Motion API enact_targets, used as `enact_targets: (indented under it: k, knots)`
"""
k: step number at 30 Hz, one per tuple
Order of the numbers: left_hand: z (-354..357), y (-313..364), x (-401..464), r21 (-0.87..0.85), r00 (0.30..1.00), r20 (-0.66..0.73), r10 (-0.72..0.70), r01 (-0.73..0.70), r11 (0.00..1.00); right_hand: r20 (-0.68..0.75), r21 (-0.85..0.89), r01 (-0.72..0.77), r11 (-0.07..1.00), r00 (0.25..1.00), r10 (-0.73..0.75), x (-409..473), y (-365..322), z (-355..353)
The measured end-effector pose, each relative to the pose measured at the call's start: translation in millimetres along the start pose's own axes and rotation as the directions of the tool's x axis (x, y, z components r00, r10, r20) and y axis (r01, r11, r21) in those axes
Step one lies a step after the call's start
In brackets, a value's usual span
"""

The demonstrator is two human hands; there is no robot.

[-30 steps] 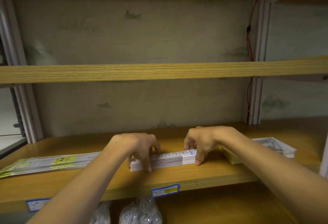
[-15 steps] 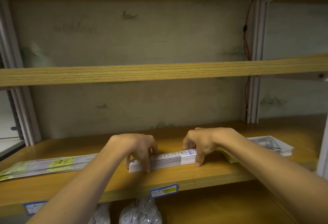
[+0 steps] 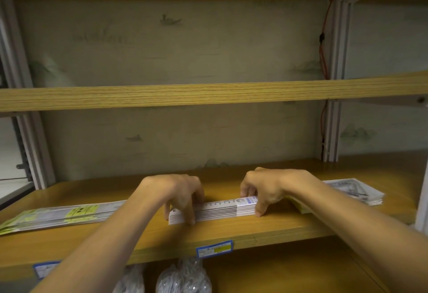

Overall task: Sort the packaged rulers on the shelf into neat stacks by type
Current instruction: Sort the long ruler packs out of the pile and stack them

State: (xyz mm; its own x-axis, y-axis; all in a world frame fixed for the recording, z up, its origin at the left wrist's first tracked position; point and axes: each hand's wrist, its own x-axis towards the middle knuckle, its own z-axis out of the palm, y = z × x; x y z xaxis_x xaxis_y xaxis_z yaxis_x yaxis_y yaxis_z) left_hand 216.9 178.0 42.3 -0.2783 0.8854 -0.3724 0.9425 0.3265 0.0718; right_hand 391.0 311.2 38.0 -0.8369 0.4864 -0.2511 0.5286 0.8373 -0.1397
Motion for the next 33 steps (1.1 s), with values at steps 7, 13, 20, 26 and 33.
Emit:
enact_targets:
  k: [7,13,20,26,33]
  knots:
    - [2,-1,-3,-0.071,1.0,0.002,-0.026,0.026,0.997,0.061,0.123,-0.026,0.992,0.998,0.019,-3,-1,-4]
    - [3,0,-5,-0.071,0.999,-0.032,0.008,-0.01,0.997,0.064,0.218,-0.017,0.976,0.998,0.003,-3,-8,-7]
    - [4,1,-5,-0.065,0.998,-0.063,0.004,-0.008,0.998,0.03,0.167,-0.002,0.986,1.0,-0.003,-2,-12,-4]
    - [4,2,-5,-0.066,0.998,-0.063,-0.004,0.0,0.998,0.031,0.177,-0.008,0.984,1.0,0.002,-2,-12,-4]
    - [3,1,-7,-0.053,0.999,-0.033,-0.007,0.006,0.999,0.094,0.151,-0.039,0.988,0.995,0.025,-3,-10,-5]
